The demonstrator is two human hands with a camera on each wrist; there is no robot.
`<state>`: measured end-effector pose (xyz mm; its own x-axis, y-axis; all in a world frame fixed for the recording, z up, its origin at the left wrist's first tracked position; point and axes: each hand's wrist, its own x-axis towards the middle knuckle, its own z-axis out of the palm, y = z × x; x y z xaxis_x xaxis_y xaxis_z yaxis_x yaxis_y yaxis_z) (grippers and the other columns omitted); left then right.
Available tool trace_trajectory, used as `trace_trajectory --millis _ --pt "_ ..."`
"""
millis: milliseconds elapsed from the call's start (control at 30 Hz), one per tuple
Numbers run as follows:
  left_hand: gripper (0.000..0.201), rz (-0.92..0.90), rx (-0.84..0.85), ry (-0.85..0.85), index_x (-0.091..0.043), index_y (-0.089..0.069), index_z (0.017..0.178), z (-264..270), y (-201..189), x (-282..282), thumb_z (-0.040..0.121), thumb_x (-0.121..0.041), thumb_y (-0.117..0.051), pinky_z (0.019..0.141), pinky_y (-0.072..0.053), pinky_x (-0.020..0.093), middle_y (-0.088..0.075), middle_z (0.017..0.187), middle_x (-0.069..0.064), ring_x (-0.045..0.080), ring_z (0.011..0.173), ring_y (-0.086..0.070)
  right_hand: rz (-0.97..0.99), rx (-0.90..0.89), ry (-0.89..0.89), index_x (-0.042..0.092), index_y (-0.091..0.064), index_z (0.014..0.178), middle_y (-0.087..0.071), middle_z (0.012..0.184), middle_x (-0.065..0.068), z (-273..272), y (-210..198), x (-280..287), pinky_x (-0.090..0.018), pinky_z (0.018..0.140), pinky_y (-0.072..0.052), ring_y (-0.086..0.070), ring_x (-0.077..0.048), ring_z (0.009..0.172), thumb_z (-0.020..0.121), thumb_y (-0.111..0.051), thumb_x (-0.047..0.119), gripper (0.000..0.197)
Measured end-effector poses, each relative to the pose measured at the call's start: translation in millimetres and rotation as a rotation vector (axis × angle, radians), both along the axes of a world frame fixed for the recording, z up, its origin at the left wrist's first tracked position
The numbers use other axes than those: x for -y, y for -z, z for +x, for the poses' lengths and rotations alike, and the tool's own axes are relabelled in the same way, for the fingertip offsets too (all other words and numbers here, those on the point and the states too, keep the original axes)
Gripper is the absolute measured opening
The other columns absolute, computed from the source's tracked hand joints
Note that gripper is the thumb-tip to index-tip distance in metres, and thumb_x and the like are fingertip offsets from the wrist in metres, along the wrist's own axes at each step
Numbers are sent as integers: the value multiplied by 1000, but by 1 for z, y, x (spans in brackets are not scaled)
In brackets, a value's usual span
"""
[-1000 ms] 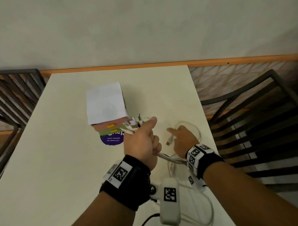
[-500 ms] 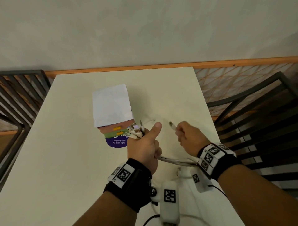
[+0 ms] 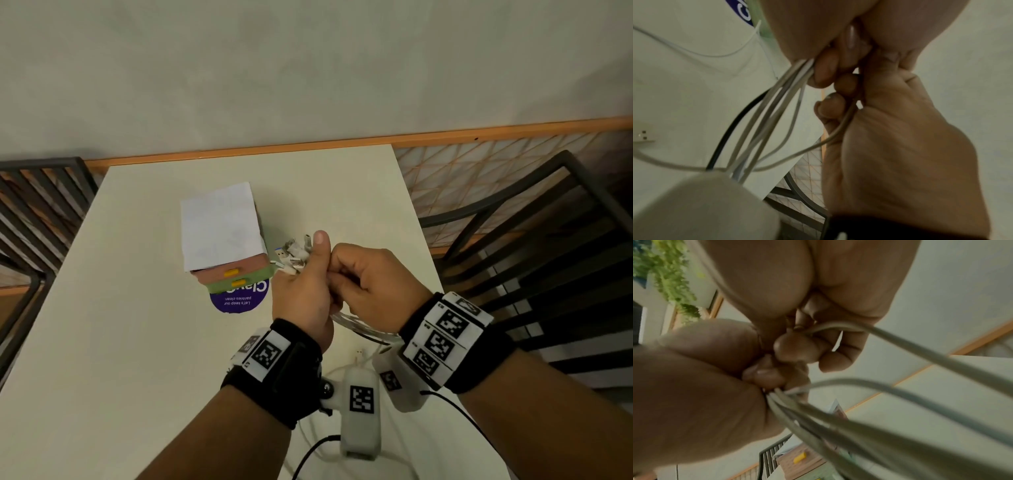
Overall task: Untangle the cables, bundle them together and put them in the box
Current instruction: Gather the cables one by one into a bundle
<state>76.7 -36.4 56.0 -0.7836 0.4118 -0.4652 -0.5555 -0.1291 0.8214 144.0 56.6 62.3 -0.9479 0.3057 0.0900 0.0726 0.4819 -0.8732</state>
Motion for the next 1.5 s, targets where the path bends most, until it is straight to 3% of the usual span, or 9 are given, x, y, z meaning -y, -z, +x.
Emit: trace_trajectory --millis 133,300,467,600,767,900,1133,1367,1500 --pt "45 -55 -6 -76 -11 -57 78 -5 -4 1 88 -55 -64 46 -39 26 -50 58 3 16 45 -46 -26 39 2 19 -66 87 -71 73 3 11 2 -7 -39 70 -57 -68 -14 69 86 -66 12 7" --pt "52 335 158 -18 -19 -43 55 -15 -26 6 96 -50 -51 59 -53 30 -33 46 -3 13 43 -40 -89 92 214 18 -67 72 -62 61 -3 25 19 -35 -37 64 -52 -55 -11 60 87 -68 25 16" --pt "56 298 72 191 -25 -17 58 -4 -45 12 98 -53 -45 39 -15 23 -15 45 -6 10 38 -10 -369 98 314 20 -69 70 -68 71 10 28 27 -44 -26 75 -51 -59 -7 69 98 -56 27 31" --pt "54 282 26 278 -25 -24 53 0 -45 14 91 -46 -55 40 -10 21 -16 43 -7 9 36 -11 -352 150 268 17 -69 81 -68 78 11 24 24 -45 -32 94 -47 -62 -6 82 98 -50 41 35" --pt "53 226 -39 281 -24 -28 55 1 -41 17 88 -35 -68 40 -16 19 -18 43 -7 10 36 -13 -165 174 333 18 -63 78 -60 72 4 21 18 -50 -26 67 -44 -52 -7 64 87 -70 27 15" --pt "54 260 34 199 -24 -25 54 1 -47 16 93 -33 -61 42 -11 21 -16 43 -6 10 37 -11 -101 302 463 23 -61 85 -66 83 7 23 33 -49 -28 71 -50 -63 -10 75 78 -77 39 24" --pt "53 230 44 155 -23 -24 56 0 -42 21 94 -32 -60 40 -14 21 -14 45 -5 12 38 -10 379 951 -24 14 -75 94 -73 100 -5 27 67 -21 -27 72 -51 -67 -25 93 85 -64 17 15" --pt "54 226 80 208 -24 -25 52 2 -38 19 93 -34 -59 39 -16 21 -15 44 -6 10 37 -11 500 1044 -103 16 -53 63 -56 66 -2 28 100 -13 -30 69 -50 -59 -28 70 84 -62 21 23" --pt "48 272 112 202 -23 -25 55 3 -42 17 79 -37 -65 40 -12 20 -14 44 -6 10 37 -11 572 1046 -204 15 -57 86 -60 101 -8 33 98 -14 -39 83 -48 -59 -29 93 90 -55 23 8"
